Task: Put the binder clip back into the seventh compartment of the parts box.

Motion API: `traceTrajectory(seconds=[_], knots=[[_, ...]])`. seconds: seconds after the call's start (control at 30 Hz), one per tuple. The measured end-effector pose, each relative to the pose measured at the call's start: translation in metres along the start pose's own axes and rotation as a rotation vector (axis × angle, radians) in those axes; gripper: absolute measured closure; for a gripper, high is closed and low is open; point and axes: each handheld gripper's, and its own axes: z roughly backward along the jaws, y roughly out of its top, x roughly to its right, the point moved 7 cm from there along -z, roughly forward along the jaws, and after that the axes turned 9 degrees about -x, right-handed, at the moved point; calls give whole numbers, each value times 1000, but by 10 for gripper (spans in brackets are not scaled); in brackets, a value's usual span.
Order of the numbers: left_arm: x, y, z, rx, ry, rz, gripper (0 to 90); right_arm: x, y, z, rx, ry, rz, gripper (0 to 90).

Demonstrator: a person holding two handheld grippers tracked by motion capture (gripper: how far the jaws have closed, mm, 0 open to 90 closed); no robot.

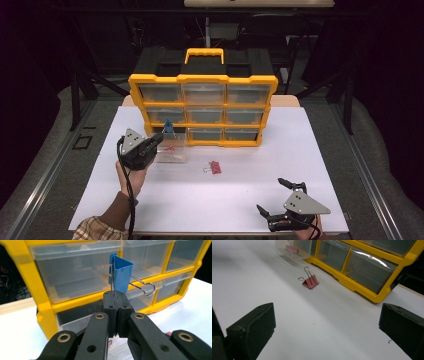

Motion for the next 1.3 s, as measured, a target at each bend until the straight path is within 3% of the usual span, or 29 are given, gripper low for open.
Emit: traceTrajectory(seconds=[0.13,0.4,0.5,0.53,0.57,0.77,0.8,1.0,1.3], knots=[[-4,-3,-3,-23,3,9,886,0,0,0,-1,2,-1,3],[-3,-17,-16,-119,9,-2,885,0,0,0,-3,2,1,3],[-4,-19,-17,-129,3,6,875,0,-1,-1,-3,4,0,3],[-4,-18,-18,-129,-3,2,797,0,-1,-1,-5,4,0,3],[-4,-18,-18,-128,-5,-1,797,0,-1,-1,-5,4,0,3],[8,-15,-17,-126,-18,-34,483,0,0,-1,-4,4,1,3],[10,-15,-16,-121,-21,-40,402,0,0,-1,-4,4,1,3],[24,-12,-15,-106,-68,-75,234,1,-1,-1,-5,5,0,3],[44,-11,-15,-87,-130,-118,90,0,-1,-1,-6,7,0,3]])
